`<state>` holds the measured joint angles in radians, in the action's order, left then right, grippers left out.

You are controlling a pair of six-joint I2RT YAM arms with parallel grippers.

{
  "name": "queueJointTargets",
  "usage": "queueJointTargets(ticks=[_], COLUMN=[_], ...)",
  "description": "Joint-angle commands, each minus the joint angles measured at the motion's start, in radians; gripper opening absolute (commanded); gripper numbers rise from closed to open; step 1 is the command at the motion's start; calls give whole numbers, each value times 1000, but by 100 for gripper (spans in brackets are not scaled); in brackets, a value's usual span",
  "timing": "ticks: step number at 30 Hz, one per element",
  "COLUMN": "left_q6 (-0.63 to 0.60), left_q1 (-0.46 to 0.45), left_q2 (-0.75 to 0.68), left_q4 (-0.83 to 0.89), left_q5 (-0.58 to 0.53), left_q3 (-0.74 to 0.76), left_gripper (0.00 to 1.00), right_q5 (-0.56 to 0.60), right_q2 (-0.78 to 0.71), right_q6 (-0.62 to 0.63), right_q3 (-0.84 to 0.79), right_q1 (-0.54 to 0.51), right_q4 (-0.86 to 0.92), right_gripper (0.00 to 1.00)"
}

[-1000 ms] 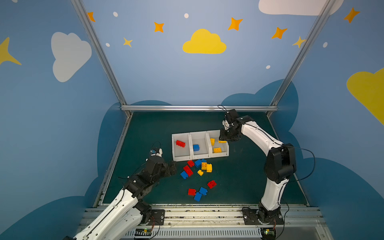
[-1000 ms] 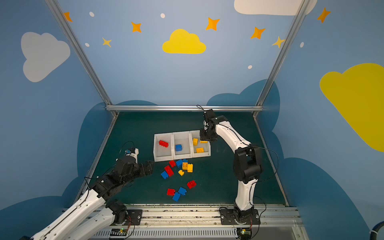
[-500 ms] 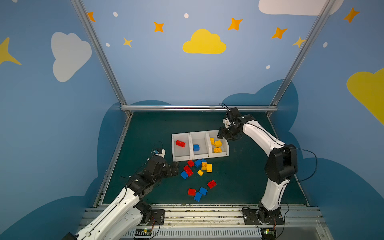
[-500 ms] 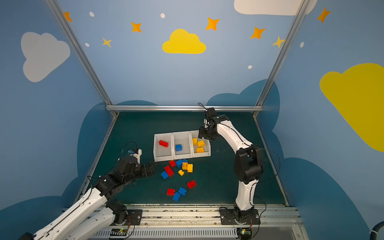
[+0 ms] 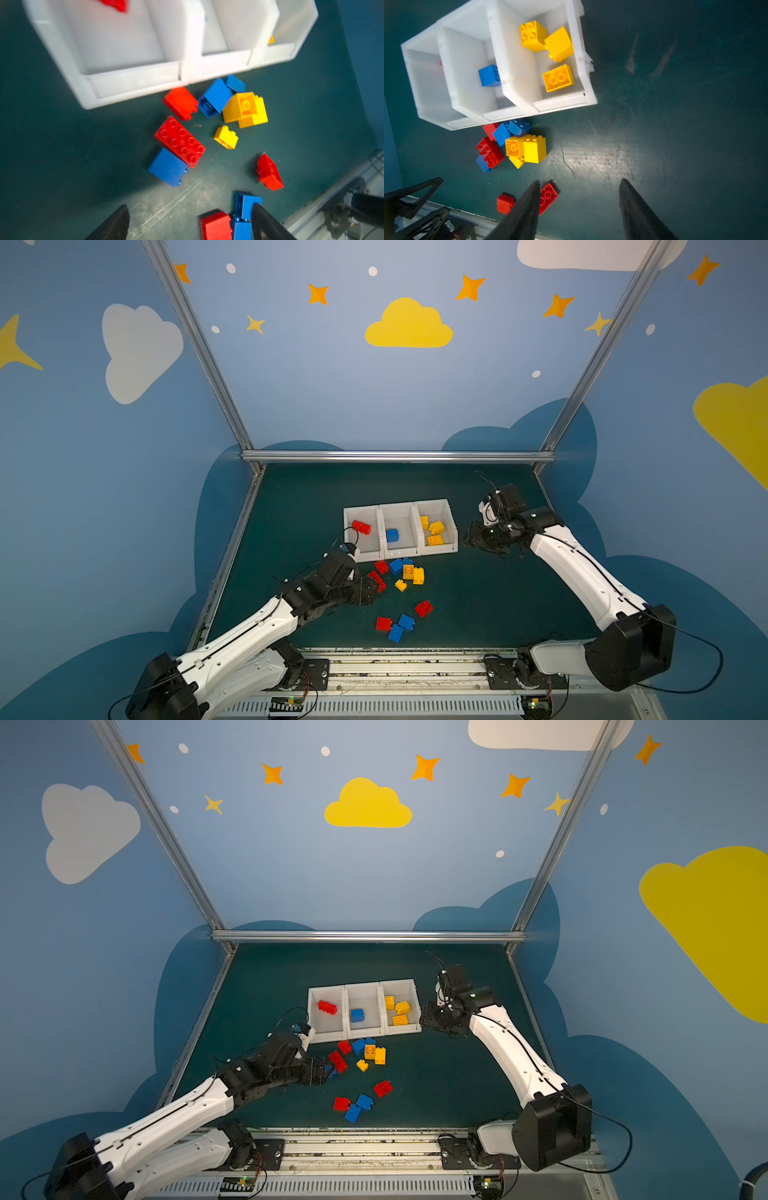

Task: Sort the legos into containers by color
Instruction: 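Withdraw the right gripper from the bin while the left gripper reaches toward the pile, then lower the left gripper and grasp a blue brick near the pile edge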

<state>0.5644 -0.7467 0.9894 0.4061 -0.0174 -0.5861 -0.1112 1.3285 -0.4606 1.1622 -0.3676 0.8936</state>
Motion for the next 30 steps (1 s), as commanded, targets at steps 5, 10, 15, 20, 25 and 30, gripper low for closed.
queueJointTargets(ticks=[5,10,15,20,25,30], left_q6=[-54,-17,-3,-3,-8,-18], left_q1=[-184,-285,-337,-357,-370,-373], left_q2=[186,358,506,612,674,737], left_q4=[36,71,110,135,152,203], left_q5=[-43,-13,8,29,38,25], left_q3=[-130,-218,-305,-374,-417,-471], left_gripper=[90,90,89,87,83,82], right_q5=[14,16,13,4,-1,-4], right_q2=[-40,-41,-49,-54,-61,-69], right_q6=[-58,-62,-64,-68,-70,-72], right_q3=[-62,-73,-83,-102,-120,-136], right_q1=[8,8,9,9,9,8], right_q4=[9,13,11,3,-6,-12], right_gripper=[61,61,60,60,60,60])
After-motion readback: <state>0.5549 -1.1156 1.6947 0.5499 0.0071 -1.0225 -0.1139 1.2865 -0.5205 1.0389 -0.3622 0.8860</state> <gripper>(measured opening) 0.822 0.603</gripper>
